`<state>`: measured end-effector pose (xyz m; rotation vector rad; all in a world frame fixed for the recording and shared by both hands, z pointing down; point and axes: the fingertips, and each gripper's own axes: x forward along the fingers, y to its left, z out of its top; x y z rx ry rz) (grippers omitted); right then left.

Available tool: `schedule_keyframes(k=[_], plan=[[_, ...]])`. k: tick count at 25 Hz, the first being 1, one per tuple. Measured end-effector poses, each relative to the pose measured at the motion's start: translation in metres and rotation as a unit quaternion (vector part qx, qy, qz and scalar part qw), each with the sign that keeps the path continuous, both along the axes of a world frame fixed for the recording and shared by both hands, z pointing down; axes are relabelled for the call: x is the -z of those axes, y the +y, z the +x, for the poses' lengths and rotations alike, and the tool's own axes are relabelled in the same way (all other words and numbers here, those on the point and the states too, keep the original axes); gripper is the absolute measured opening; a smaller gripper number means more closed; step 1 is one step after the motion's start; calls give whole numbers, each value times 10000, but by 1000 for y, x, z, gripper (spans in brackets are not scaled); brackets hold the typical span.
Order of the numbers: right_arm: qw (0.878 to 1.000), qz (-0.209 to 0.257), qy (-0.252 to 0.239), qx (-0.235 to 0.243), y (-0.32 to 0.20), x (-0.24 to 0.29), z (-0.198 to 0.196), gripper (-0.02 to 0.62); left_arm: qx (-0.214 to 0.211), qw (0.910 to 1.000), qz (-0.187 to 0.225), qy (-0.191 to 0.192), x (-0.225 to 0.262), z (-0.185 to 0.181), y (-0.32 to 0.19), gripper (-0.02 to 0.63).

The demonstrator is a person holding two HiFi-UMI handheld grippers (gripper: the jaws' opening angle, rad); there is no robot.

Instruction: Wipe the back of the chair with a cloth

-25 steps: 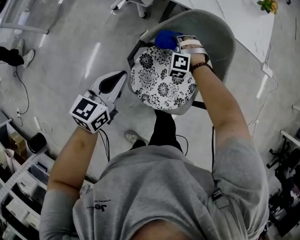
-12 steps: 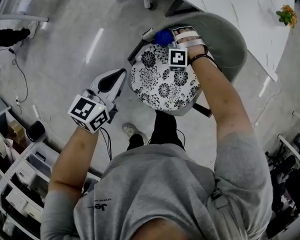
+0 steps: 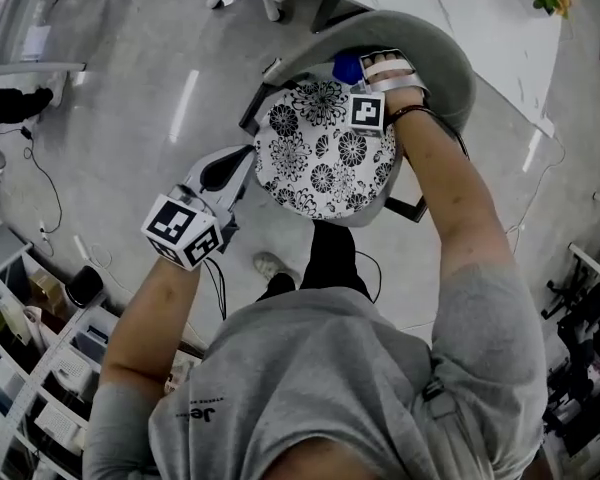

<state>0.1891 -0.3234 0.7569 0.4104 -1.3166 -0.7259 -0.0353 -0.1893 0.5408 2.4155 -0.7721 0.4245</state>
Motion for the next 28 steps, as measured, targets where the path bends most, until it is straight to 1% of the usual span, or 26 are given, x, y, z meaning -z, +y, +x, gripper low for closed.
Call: schedule_keyframes(k=[3, 7, 14, 22, 25, 28], plan=[[9996, -19, 207, -180, 11, -1, 28, 78, -105, 9999, -20, -11, -2, 3, 6, 49], [9975, -41, 449, -552, 30, 1, 63, 78, -292, 9996, 3, 3, -1, 11, 20, 49], [9890, -145, 782, -1245, 71, 10, 111, 78, -500, 9987, 114, 39, 8, 9, 45, 49], [9713, -377, 966, -2142, 123, 23, 146, 77, -587, 9978, 300, 98, 19, -6, 70, 49], [9630, -542, 1032, -2429, 145, 26, 155, 77, -565, 9975, 415, 125, 28, -10, 73, 49], [9534, -693, 981, -2769, 164, 31, 161, 77, -575, 9968, 532, 151, 37, -15, 76, 49]])
